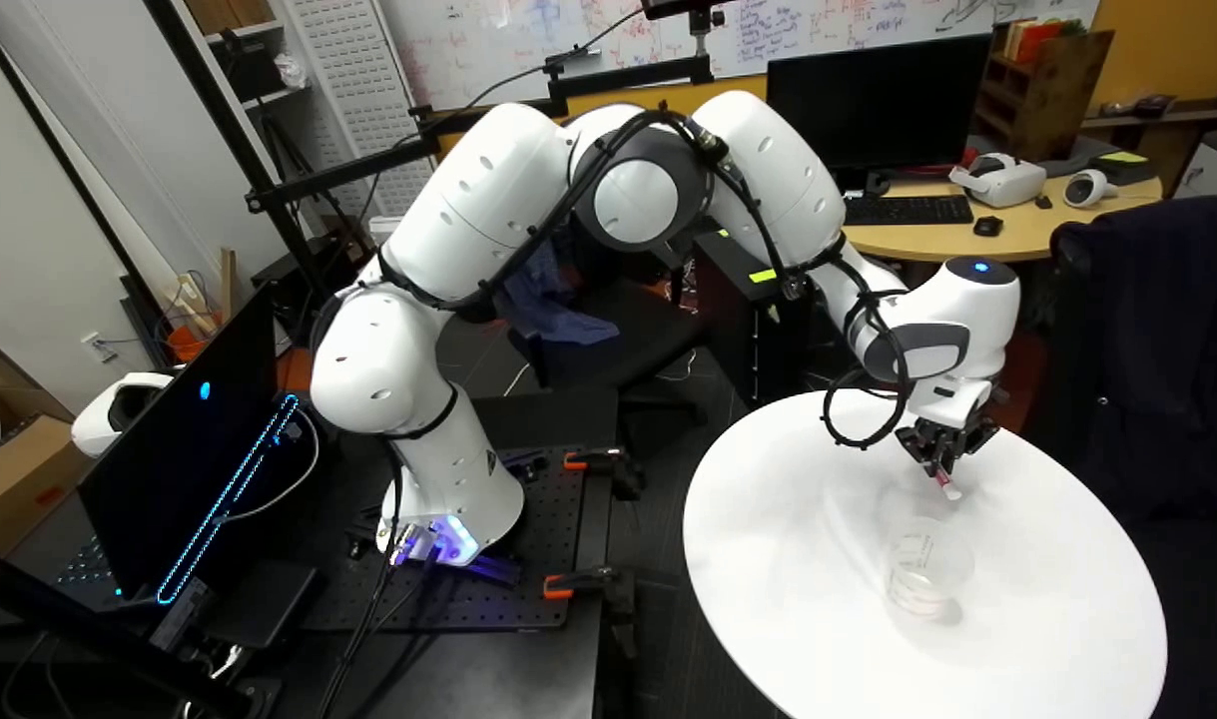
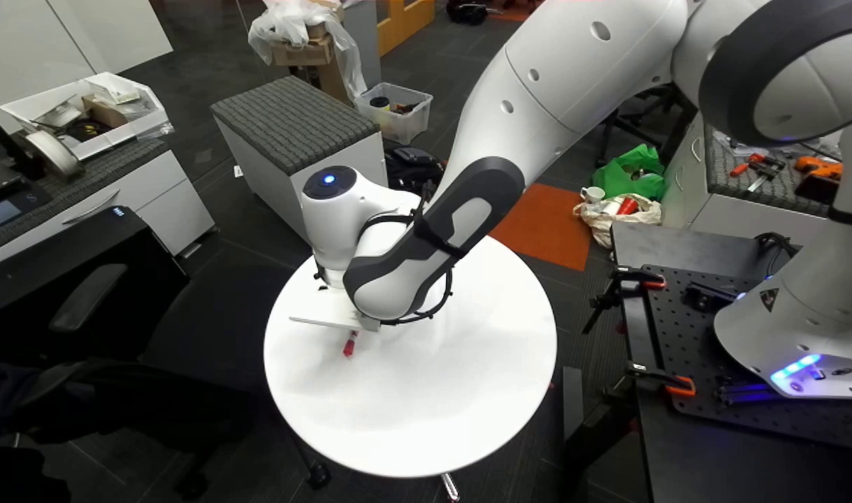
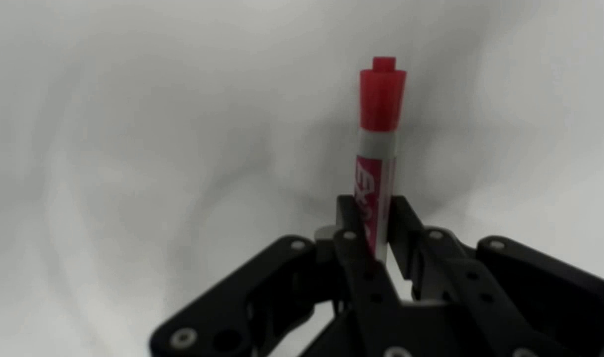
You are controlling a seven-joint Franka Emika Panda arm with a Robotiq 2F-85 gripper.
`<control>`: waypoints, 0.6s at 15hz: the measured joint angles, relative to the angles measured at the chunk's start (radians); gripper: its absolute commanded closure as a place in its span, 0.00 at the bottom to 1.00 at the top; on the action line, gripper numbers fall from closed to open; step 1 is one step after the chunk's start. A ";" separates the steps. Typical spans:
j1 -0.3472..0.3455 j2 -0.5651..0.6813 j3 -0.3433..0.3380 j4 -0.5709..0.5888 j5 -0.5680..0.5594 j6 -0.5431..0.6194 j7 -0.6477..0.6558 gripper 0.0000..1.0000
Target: Put the red marker in the cup
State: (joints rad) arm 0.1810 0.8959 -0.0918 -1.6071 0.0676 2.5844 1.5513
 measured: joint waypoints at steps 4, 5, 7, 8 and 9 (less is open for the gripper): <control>0.040 -0.077 -0.030 -0.057 -0.020 0.016 0.000 0.95; 0.052 -0.098 -0.041 -0.077 -0.028 0.029 0.001 0.95; 0.078 -0.140 -0.069 -0.120 -0.053 0.061 0.007 0.95; 0.092 -0.160 -0.085 -0.143 -0.066 0.080 0.009 0.95; 0.107 -0.180 -0.102 -0.167 -0.081 0.099 0.013 0.95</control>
State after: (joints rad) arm 0.2885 0.7159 -0.1938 -1.7742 -0.0134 2.6830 1.5644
